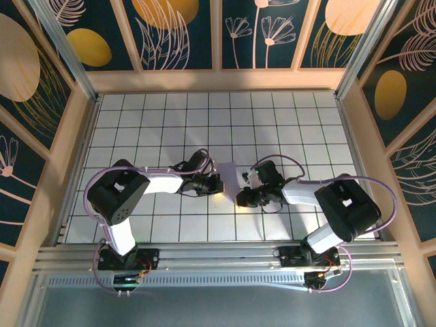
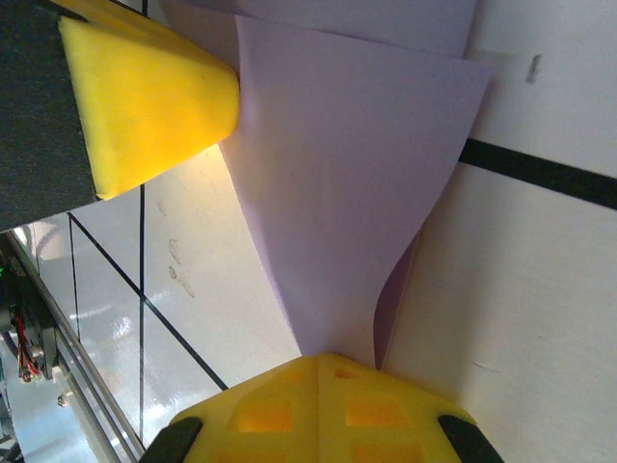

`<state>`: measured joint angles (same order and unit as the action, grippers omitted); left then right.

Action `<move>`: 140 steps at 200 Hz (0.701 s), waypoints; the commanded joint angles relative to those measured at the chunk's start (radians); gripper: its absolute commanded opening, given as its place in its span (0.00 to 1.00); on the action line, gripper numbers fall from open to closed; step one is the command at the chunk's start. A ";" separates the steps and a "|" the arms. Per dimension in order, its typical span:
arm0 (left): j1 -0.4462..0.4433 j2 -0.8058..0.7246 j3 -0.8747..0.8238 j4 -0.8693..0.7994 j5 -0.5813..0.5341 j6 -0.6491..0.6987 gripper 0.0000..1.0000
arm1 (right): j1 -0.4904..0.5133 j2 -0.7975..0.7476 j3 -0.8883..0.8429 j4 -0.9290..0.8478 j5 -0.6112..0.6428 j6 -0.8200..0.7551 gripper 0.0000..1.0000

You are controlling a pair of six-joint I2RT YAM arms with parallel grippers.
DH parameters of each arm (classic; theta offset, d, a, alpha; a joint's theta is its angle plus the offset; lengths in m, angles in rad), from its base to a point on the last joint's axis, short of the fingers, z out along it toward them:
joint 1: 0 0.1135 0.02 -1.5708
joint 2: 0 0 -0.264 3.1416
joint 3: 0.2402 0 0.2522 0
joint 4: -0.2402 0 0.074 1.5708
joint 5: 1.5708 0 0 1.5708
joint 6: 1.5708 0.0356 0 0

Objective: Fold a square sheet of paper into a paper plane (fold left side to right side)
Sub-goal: Third fold the triangle at the center of the table.

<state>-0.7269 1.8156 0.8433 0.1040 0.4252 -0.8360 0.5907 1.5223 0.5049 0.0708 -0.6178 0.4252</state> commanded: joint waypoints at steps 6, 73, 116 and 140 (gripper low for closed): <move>-0.006 0.005 -0.009 -0.074 -0.039 0.002 0.01 | 0.006 0.025 -0.002 -0.022 0.028 -0.017 0.00; -0.006 -0.095 0.003 -0.040 -0.036 0.003 0.04 | 0.009 0.054 0.007 -0.103 0.083 -0.031 0.00; -0.034 -0.155 -0.042 -0.002 0.000 -0.019 0.03 | 0.010 0.057 0.018 -0.136 0.118 -0.031 0.00; -0.071 -0.139 -0.058 0.045 0.012 -0.055 0.03 | 0.012 0.061 0.021 -0.143 0.130 -0.029 0.00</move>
<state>-0.7612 1.6684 0.8139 0.1051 0.4114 -0.8478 0.5930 1.5414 0.5323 0.0288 -0.6056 0.4179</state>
